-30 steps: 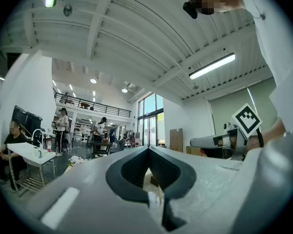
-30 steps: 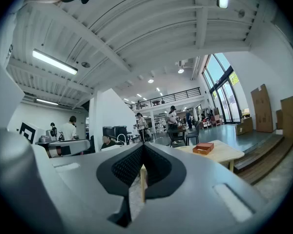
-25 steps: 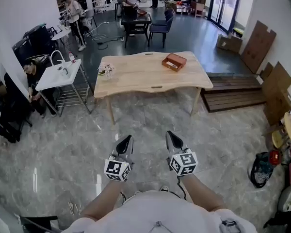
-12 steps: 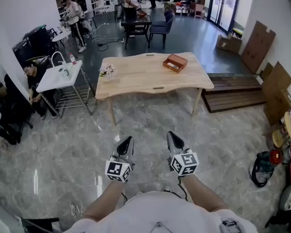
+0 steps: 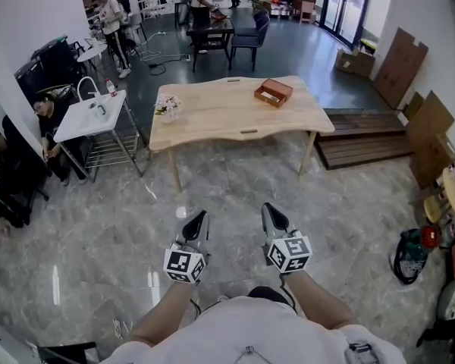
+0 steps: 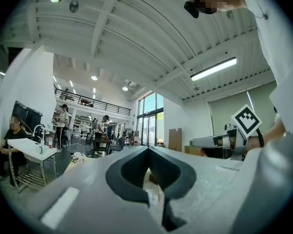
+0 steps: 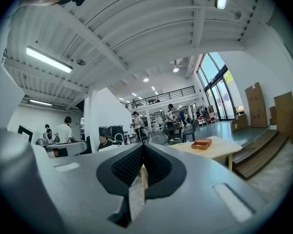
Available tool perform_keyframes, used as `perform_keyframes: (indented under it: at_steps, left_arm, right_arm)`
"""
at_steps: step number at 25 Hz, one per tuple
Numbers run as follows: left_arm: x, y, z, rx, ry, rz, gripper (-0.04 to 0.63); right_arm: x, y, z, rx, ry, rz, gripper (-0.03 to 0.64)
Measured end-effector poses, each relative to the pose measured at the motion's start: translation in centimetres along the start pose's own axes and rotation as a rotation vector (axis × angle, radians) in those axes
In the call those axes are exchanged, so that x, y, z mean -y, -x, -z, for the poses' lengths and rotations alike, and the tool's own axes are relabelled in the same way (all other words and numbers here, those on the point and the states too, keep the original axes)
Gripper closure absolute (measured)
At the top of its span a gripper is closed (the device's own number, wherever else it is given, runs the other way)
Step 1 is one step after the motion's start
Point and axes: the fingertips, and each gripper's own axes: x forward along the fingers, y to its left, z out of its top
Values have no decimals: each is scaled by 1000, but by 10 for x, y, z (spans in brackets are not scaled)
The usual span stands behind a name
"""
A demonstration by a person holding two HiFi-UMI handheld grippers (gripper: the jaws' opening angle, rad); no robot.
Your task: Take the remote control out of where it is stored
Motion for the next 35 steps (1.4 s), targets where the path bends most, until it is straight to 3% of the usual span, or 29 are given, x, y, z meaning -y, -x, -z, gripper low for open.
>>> perform_keyframes:
  at_steps: [7, 14, 24, 35]
  left_arm:
    - [-12, -2, 17, -34, 49, -2, 595]
    - [-24, -46, 27, -48, 34, 15, 594]
    - [-38, -162, 26, -68, 4, 5, 595]
    - [-25, -295, 22, -63, -7, -2, 594]
  right_arm:
    - [7, 3, 14, -25, -13, 44, 589]
    - [40, -32, 11, -7, -32, 55, 589]
    - [129, -110, -11, 11, -62, 55, 589]
    - [237, -172, -34, -13, -96, 35, 589]
